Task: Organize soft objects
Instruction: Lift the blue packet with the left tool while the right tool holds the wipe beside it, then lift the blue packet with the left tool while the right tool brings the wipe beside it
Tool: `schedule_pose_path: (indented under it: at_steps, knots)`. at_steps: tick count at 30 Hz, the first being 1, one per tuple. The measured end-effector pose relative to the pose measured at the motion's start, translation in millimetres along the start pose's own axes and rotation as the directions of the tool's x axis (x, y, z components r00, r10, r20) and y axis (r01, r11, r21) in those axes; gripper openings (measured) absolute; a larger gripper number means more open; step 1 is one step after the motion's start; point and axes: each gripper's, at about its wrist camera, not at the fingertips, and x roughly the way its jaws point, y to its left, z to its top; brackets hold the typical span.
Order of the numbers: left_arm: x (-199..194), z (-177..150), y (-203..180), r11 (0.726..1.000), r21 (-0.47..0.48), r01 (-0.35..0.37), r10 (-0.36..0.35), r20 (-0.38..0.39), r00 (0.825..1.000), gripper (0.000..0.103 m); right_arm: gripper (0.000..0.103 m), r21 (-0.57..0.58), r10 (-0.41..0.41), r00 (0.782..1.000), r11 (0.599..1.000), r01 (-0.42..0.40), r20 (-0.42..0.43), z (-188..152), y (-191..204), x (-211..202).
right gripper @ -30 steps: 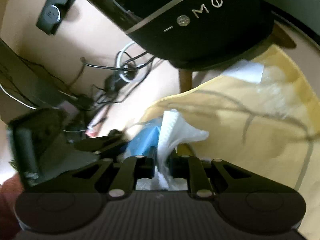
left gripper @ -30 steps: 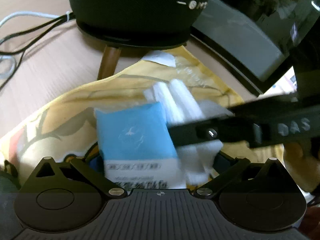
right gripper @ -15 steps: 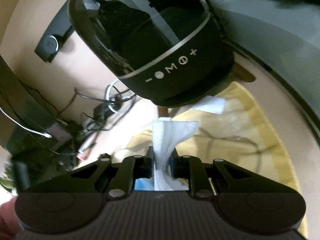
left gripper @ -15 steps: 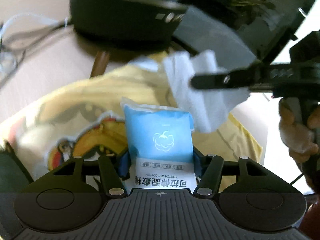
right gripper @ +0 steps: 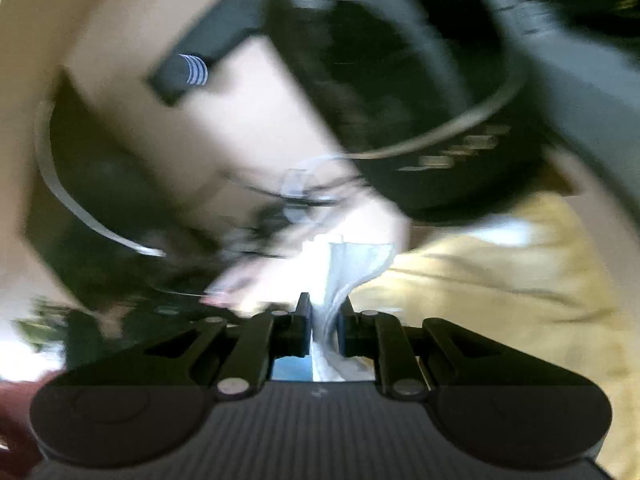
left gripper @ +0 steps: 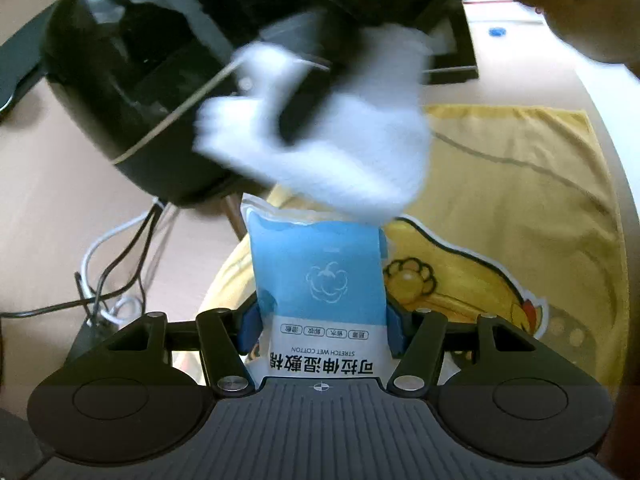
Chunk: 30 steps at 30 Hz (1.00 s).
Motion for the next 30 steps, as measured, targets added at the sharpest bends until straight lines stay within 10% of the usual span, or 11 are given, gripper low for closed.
schedule_pose_path:
  at_steps: [6,12,22,30]
  knots:
    - [-9,8,11,0.989,-0.139,0.058,-0.053,0.041,0.998,0.059,0.012,-0.049,-0.029,0.993,0.999,0.023,-0.115,-22,10,34]
    - [-7,6,22,0.973,-0.206,0.104,-0.099,0.035,0.994,0.057,0.012,-0.051,-0.224,0.974,0.974,0.222,-0.046,-16,-17,12]
    - [-1,14,29,0.950,-0.250,0.187,-0.178,0.058,0.982,0.057,0.012,0.062,-0.312,0.950,0.948,0.311,-0.008,-15,-55,-14]
    - [-26,7,67,0.866,-0.393,0.311,-0.280,0.135,0.951,0.093,0.013,0.059,-0.380,0.925,0.923,0.380,-0.012,-17,-64,-18]
